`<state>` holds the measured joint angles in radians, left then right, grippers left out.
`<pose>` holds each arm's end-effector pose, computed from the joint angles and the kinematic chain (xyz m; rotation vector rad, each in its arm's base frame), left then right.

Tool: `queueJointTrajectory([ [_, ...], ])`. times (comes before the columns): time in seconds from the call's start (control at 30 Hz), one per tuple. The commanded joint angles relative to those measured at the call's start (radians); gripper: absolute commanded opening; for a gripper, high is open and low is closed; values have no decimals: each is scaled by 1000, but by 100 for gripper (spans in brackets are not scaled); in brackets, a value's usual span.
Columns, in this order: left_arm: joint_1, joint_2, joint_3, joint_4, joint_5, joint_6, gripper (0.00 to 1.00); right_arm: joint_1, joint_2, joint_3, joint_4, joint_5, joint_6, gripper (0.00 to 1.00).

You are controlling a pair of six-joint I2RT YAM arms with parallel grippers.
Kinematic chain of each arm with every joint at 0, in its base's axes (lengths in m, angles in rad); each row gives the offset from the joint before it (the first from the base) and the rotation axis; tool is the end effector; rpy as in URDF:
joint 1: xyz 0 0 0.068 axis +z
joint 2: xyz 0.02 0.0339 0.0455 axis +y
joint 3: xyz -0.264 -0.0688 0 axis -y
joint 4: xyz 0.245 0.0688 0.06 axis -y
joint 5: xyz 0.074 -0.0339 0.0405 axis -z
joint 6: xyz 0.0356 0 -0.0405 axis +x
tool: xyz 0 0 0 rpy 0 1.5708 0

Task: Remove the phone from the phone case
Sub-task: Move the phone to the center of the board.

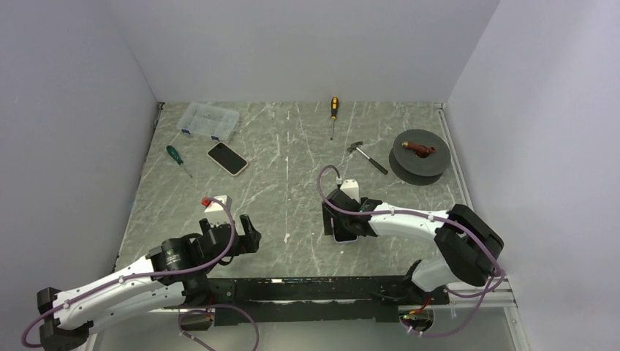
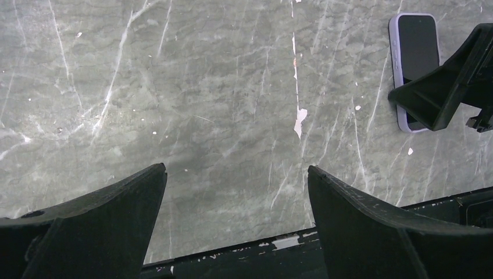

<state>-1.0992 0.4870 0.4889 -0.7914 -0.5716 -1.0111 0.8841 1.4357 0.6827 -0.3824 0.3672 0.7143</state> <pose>0.0648 -0.0846 0.2237 -0.1719 2.2468 -0.4773 0.1680 0.1848 0.1541 -0.1132 2.5791 0.0750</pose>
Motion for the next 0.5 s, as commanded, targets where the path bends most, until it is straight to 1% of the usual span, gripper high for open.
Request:
queueJointTrajectory([
  [0.0, -4, 9, 30, 2, 6, -10, 98, 3, 26, 18, -12, 35, -24, 97],
  [0.1, -4, 0, 28, 5, 10, -7, 98, 3, 24, 19, -24, 54, -55, 98],
  [0.23, -5, -16, 18, 14, 16, -3, 98, 3, 30, 9, -29, 61, -85, 98],
  [0.47, -4, -20, 19, 14, 17, -1, 98, 3, 69, 23, -31, 38, -106, 97],
])
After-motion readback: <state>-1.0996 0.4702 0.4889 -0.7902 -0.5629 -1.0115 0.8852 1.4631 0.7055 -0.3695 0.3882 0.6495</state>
